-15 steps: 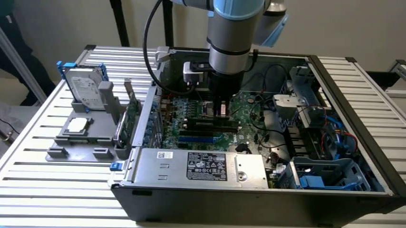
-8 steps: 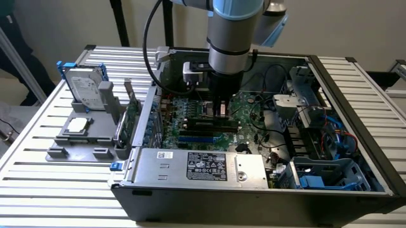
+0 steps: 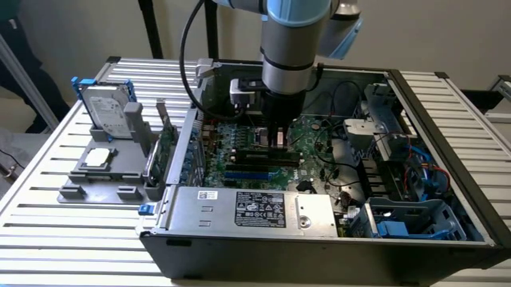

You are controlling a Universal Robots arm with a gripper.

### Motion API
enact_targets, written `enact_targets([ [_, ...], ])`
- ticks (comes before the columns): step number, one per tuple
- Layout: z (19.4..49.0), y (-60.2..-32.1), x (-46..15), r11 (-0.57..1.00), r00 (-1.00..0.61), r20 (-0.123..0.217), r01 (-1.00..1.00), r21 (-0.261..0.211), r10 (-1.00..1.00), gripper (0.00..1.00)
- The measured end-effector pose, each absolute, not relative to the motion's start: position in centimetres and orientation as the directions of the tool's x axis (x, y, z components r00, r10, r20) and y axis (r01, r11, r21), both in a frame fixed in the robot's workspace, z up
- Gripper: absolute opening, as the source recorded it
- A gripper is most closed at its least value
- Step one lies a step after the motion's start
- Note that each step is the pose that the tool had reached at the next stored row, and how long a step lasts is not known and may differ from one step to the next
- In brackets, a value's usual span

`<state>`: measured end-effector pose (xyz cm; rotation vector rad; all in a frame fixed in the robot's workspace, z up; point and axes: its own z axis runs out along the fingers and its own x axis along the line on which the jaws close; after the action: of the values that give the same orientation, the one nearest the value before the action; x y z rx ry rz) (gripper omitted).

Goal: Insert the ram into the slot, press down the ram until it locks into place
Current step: 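Insert the ram into the slot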

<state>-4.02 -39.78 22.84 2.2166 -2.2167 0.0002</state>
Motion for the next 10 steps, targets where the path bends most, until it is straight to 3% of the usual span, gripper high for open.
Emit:
enact_targets([
  [10, 22.59, -39.77, -4.15, 0.000, 0.000, 0.005, -1.000, -0.002, -1.000, 0.13],
])
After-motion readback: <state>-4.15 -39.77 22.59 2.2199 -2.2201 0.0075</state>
